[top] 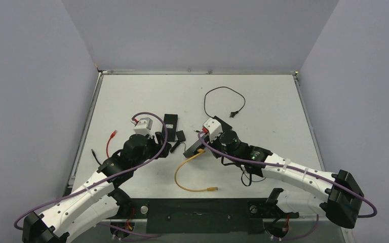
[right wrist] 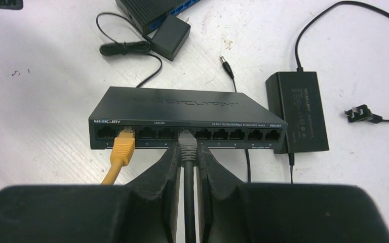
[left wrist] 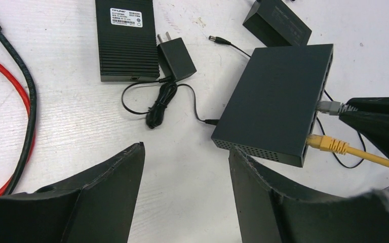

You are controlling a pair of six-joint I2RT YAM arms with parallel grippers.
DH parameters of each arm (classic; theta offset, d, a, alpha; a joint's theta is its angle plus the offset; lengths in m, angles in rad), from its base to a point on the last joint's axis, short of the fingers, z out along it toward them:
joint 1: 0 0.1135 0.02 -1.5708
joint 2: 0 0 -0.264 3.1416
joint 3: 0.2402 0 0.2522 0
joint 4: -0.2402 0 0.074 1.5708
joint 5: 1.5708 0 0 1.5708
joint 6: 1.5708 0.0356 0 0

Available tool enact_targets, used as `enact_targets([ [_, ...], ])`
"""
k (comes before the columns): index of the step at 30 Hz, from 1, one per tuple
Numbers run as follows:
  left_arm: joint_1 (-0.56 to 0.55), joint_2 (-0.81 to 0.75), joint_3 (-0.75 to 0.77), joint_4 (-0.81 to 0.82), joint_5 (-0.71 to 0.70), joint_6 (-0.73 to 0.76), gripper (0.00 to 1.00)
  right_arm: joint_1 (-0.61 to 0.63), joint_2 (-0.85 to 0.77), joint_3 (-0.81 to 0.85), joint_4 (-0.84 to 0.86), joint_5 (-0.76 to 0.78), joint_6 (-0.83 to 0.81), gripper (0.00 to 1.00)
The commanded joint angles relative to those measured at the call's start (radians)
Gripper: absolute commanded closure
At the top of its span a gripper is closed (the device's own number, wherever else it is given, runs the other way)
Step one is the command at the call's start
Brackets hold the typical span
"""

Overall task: Insert the plug into the switch port
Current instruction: Place the switch port at the center of the board.

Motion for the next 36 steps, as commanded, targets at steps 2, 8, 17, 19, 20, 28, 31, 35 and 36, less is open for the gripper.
enact_targets([
  [2,0.007,0.001,0.047,0.016,-0.011,-0.005,0.4,-0.006,-0.052,0.063,0.08,0.043,0.025,1.0],
  [8,0.008,-0.003,0.028,0.025,-0.009,-0.012,0.4,-0.003,-0.023,0.006,0.106,0.029,0.082,1.0],
  [17,0.007,-0.003,0.028,0.026,-0.01,-0.008,0.4,-0.002,-0.121,-0.011,0.175,0.138,0.089,1.0],
  [19,0.007,-0.004,0.025,0.029,-0.012,-0.011,0.4,-0.003,-0.138,0.016,0.175,0.18,0.072,1.0],
  [20,0.007,-0.006,0.022,0.03,-0.012,-0.012,0.4,-0.006,-0.142,0.037,0.175,0.192,0.061,1.0],
  [28,0.008,-0.007,0.015,0.032,-0.012,-0.014,0.4,-0.093,-0.108,0.163,0.203,0.264,0.018,1.0],
  [31,0.007,-0.009,0.011,0.038,-0.011,-0.014,0.4,-0.128,-0.082,0.207,0.237,0.265,0.004,1.0],
  [35,0.007,-0.008,0.008,0.043,-0.009,-0.012,0.4,-0.157,-0.022,0.27,0.286,0.233,-0.013,1.0],
  [36,0.007,-0.01,0.008,0.044,-0.009,-0.012,0.4,-0.16,0.006,0.279,0.305,0.221,-0.015,1.0],
])
